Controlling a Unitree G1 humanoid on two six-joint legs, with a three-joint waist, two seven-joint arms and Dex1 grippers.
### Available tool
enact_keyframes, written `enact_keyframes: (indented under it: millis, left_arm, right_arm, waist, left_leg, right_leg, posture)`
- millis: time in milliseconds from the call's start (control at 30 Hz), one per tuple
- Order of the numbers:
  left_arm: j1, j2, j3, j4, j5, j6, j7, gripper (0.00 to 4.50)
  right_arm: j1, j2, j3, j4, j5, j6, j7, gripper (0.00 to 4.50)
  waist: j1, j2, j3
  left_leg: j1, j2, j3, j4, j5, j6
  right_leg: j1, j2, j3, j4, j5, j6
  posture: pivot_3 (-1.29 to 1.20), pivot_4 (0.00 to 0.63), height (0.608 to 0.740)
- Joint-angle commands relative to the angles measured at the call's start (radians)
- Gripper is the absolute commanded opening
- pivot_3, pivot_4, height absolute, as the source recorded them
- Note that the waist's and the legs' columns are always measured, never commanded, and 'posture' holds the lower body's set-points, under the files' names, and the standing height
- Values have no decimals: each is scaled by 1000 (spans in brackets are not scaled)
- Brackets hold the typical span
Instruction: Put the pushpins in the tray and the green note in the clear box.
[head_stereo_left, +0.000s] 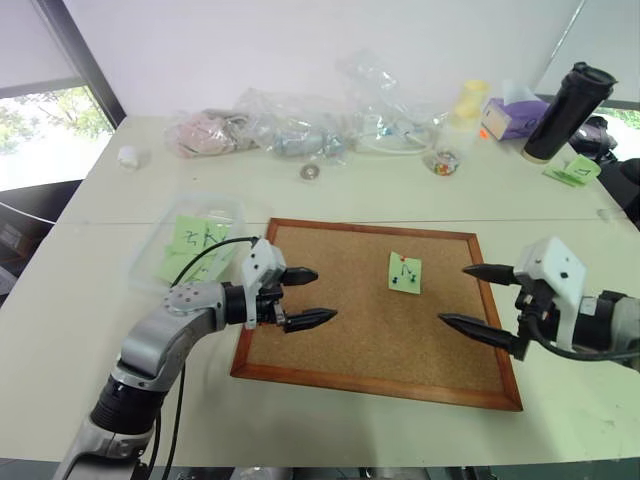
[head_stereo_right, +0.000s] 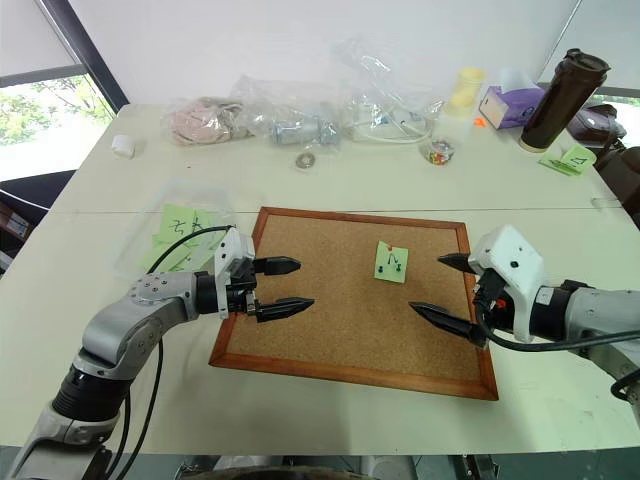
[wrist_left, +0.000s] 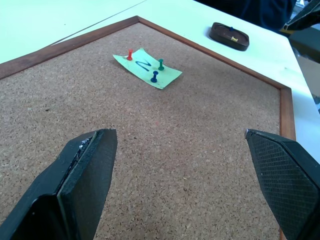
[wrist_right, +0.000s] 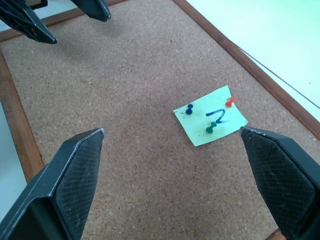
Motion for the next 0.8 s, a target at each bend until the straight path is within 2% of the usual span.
enact_keyframes:
  millis: [33,167,800]
  left_arm:
    - [-9,-1,13,-40,-26,-3,0,4482]
    - [-10,-12,24,-45,-51,8,6,4482]
    - [-7,-6,7,-17,29,-72,34,4482]
  right_arm:
    - [-9,-12,-4,-9,2,-10,0,4500]
    - [-9,-13,-4,-8,1,-10,0,4500]
    - [-16,-13,11,-2,-4,-17,3,4500]
  waist:
    - [0,0,0]
    - [0,0,0]
    - [0,0,0]
  left_leg:
    - [0,0,0,0,0,0]
    - [0,0,0,0,0,0]
    - [0,0,0,0,0,0]
  right_leg:
    - [0,0,0,0,0,0]
    - [0,0,0,0,0,0]
    - [0,0,0,0,0,0]
  posture:
    - [0,150,740]
    - [0,150,740]
    - [0,150,740]
